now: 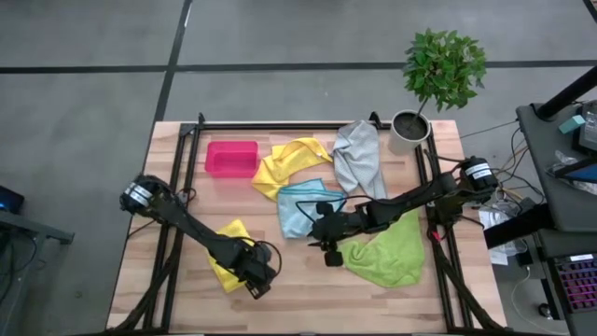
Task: Fold microfiber towels
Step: Fold the bottom yellow microfiber cloth
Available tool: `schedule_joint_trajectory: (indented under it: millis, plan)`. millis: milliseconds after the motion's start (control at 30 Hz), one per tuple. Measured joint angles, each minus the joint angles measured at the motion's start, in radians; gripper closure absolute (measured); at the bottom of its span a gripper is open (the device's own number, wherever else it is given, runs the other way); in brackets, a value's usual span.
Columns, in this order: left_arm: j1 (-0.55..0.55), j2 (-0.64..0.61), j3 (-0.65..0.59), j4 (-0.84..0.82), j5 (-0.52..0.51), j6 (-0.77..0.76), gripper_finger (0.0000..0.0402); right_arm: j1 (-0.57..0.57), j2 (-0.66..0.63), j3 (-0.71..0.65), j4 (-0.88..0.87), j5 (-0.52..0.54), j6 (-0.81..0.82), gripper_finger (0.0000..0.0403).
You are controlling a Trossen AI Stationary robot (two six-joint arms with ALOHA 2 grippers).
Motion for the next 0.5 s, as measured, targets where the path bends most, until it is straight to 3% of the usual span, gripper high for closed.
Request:
schedule_joint_trajectory:
  millis: [267, 500]
  plan:
    - [-0.003, 0.043, 0.002, -0.010, -0.041, 0.012, 0.0283, 0.000, 0.002, 0.000, 0.014, 0.000, 0.025, 0.0266]
    - [-0.016, 0.047, -0.003, -0.033, -0.107, 0.021, 0.0389, 0.000, 0.002, 0.000, 0.015, 0.000, 0.026, 0.0268]
